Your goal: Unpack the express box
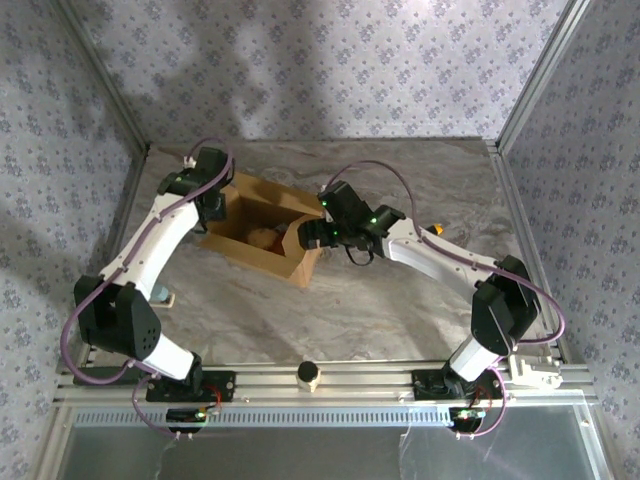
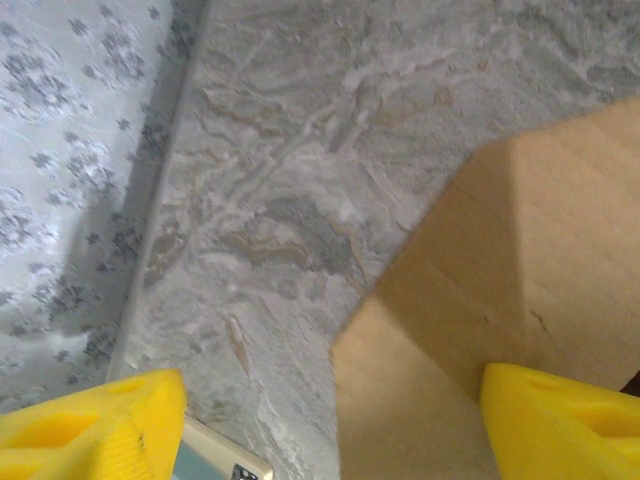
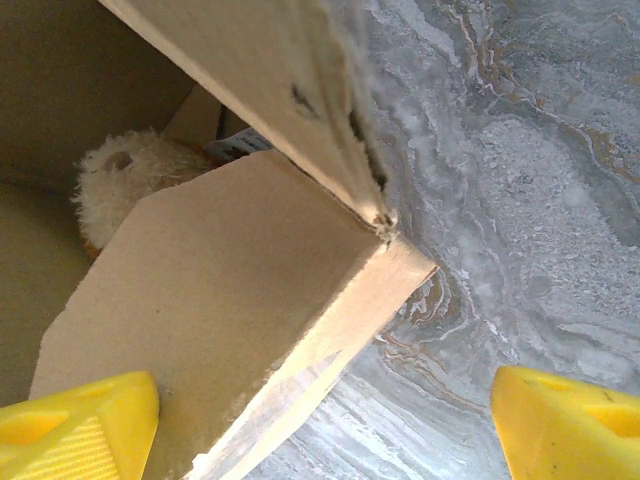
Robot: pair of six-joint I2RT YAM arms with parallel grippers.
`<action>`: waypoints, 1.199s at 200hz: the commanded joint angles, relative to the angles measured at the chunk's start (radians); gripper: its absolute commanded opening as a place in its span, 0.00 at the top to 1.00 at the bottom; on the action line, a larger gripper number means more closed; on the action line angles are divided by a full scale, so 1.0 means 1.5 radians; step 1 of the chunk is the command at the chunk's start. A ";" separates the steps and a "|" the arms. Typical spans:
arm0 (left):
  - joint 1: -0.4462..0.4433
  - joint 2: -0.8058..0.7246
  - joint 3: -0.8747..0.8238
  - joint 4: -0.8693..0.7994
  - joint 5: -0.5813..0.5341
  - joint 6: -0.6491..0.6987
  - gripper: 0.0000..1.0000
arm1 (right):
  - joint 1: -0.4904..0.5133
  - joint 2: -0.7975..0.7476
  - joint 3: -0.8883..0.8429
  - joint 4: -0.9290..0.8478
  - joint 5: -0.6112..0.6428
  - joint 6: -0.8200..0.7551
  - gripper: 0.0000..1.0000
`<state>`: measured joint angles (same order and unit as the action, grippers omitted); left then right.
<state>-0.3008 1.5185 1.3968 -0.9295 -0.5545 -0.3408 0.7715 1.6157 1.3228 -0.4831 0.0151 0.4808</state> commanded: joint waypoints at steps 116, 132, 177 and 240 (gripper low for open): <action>-0.037 -0.122 -0.149 -0.047 0.187 -0.150 0.23 | 0.086 0.079 0.228 -0.272 0.210 -0.031 0.00; -0.042 -0.129 -0.157 -0.045 0.198 -0.153 0.22 | 0.109 0.101 0.245 -0.299 0.247 -0.016 0.00; -0.045 -0.128 -0.165 -0.040 0.201 -0.151 0.22 | 0.127 0.141 0.250 -0.320 0.306 0.026 0.00; -0.045 -0.121 -0.178 -0.040 0.187 -0.147 0.22 | 0.139 0.149 0.256 -0.383 0.393 0.055 0.00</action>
<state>-0.3622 1.3220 1.1717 -0.9161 -0.2832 -0.5701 0.9718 1.8412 1.6821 -0.9653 0.5129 0.5297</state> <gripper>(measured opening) 0.778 0.999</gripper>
